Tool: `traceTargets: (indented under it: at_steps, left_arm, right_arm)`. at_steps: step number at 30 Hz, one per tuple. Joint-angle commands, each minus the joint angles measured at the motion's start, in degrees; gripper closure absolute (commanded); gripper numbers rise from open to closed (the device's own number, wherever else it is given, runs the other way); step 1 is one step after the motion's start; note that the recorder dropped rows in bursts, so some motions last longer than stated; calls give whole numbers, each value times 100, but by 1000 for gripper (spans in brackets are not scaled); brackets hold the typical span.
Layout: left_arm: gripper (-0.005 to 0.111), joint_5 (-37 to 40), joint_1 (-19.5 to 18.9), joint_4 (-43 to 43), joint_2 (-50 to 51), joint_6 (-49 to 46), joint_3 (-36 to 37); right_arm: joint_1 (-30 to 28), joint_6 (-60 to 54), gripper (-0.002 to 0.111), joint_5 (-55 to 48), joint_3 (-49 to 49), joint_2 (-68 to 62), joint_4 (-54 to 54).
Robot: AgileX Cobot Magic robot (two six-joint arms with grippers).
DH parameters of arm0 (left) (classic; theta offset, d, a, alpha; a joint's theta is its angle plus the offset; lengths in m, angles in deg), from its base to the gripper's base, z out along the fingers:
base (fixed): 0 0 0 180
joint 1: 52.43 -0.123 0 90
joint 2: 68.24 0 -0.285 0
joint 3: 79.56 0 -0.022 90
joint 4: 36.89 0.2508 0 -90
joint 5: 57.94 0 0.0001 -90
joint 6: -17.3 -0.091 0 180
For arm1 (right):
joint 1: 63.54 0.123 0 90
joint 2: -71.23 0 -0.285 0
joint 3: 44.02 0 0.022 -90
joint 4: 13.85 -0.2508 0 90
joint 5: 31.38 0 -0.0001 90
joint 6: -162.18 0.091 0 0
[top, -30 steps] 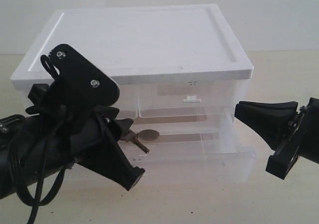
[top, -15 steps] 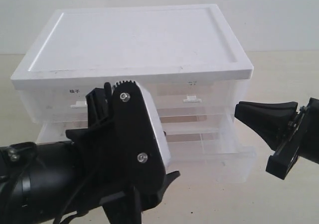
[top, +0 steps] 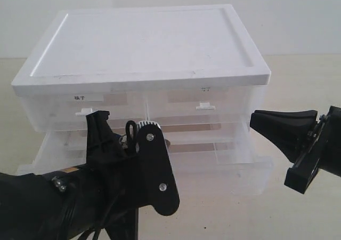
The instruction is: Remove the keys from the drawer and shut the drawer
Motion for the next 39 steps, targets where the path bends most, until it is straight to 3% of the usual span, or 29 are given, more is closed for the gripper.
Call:
traceTargets:
  at_steps: [1,11,22,28,39]
  left_arm:
    - [102,10,2,-93,6,-22,19]
    - [102,186,74,-219,-186,-22,19]
    - [102,276,750,-219,-1067,-22,535]
    - [102,297,750,-219,-1067,-22,936]
    - [102,830,750,-219,-1067,-22,947]
  right_arm:
    - [-12,12,108,62,19,-5,38]
    - [-12,12,108,63,19,-5,5]
    - [-12,12,108,63,19,-5,7]
    - [-12,12,108,63,19,-5,30]
    - [-12,-1,108,52,19,-5,-34]
